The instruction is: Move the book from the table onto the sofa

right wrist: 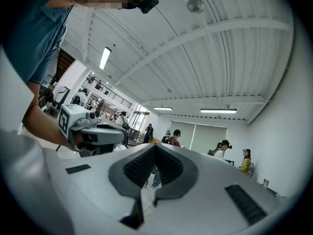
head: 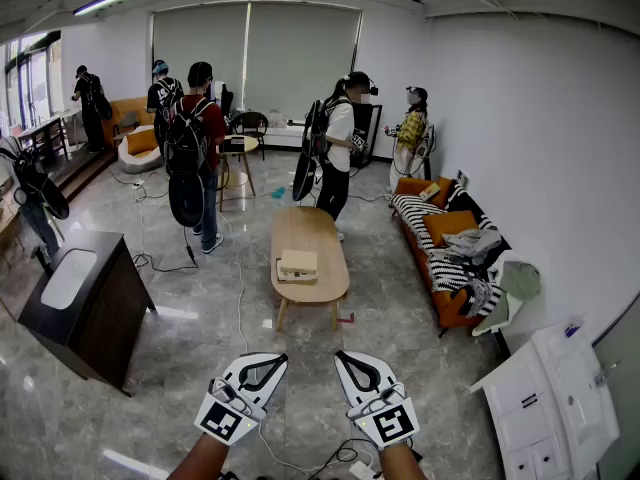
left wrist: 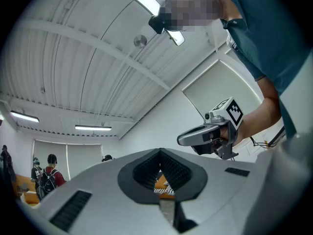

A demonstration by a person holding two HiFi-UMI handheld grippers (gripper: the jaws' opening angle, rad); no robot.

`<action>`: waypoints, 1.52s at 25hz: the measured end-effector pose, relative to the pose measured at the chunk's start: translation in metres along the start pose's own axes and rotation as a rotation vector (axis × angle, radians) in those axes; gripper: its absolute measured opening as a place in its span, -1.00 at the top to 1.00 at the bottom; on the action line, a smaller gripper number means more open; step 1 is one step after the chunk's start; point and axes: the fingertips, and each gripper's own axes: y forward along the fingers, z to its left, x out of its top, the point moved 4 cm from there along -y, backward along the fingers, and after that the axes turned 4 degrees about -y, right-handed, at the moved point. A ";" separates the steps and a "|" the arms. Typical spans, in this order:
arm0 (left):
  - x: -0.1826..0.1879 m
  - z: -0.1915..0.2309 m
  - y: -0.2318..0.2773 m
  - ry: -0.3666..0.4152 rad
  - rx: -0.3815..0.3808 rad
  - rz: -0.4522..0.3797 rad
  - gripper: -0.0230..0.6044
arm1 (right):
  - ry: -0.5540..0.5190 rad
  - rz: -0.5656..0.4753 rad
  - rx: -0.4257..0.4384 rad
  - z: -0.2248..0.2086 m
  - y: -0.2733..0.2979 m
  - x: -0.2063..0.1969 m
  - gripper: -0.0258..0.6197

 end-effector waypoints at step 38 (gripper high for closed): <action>-0.022 0.020 -0.026 -0.053 -0.024 -0.008 0.92 | 0.010 0.032 -0.056 0.020 0.020 -0.005 0.88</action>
